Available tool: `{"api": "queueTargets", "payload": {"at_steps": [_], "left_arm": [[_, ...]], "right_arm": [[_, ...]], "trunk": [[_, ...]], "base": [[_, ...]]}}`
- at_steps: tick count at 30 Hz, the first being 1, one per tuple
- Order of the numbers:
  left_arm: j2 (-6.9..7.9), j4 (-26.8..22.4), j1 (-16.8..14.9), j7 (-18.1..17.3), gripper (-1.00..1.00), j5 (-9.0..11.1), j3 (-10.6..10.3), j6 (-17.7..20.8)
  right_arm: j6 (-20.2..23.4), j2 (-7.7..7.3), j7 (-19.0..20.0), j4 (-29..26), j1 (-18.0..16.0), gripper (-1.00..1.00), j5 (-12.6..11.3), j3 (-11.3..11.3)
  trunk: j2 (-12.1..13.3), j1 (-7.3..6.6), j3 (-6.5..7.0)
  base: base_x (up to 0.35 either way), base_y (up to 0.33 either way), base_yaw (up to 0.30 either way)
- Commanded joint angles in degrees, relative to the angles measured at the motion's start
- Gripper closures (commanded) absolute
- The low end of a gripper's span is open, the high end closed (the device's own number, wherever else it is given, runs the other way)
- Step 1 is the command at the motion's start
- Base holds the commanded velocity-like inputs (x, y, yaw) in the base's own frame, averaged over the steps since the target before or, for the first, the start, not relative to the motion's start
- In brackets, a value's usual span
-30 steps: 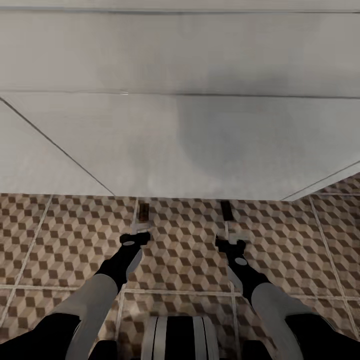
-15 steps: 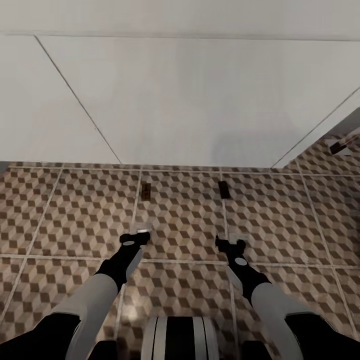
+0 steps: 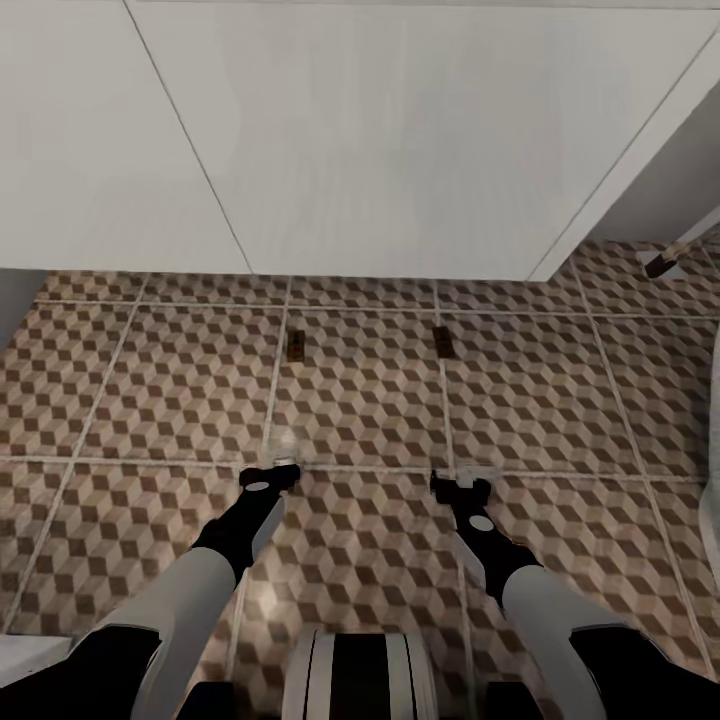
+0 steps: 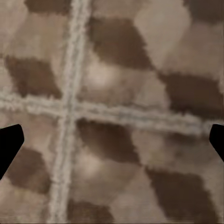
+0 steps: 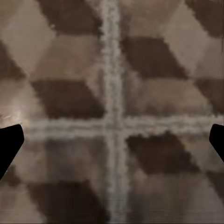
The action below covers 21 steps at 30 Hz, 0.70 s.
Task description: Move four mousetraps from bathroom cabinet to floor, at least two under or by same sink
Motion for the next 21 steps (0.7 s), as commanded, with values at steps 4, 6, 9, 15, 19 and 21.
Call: {"api": "queueTargets", "payload": {"at_steps": [4, 6, 9, 15, 19, 21], "left_arm": [[0.03, -0.1, 0.0, 0.3, -1.0, 0.3, -0.3, 0.4], [0.03, -0.1, 0.0, 0.3, -1.0, 0.3, -0.3, 0.4], [0.03, 0.0, 0.0, 0.3, -1.0, 0.4, -0.3, 0.4], [-0.03, 0.2, 0.0, 0.3, -1.0, 0.4, -0.3, 0.4], [-0.04, 0.2, 0.0, 0.2, -1.0, 0.4, -0.3, 0.4], [-0.03, 0.2, 0.0, 0.2, -1.0, 0.4, -0.3, 0.4]], "right_arm": [[-0.2, -0.01, -0.4, 0.1, 0.0, -1.0, -0.1, 0.3], [-0.2, -0.01, -0.4, 0.1, 0.0, -1.0, -0.1, 0.3], [-0.2, -0.01, -0.4, 0.0, 0.0, -1.0, -0.1, 0.3], [-0.2, -0.01, -0.4, 0.1, 0.0, -1.0, -0.1, 0.3], [-0.2, -0.01, -0.4, 0.1, 0.0, -1.0, -0.1, 0.3], [-0.2, -0.01, -0.4, 0.1, 0.0, -1.0, -0.2, 0.3]], "trunk": [[0.0, -0.05, -0.03], [0.0, -0.05, -0.03], [0.0, -0.05, -0.03], [0.0, -0.05, -0.03], [0.0, -0.05, -0.03], [0.0, -0.05, -0.03]], "base": [[-0.345, 0.0, 0.0], [-0.345, 0.0, 0.0], [-0.345, 0.0, 0.0], [-0.345, 0.0, 0.0], [-0.337, 0.0, 0.0], [-0.245, 0.0, 0.0]]}}
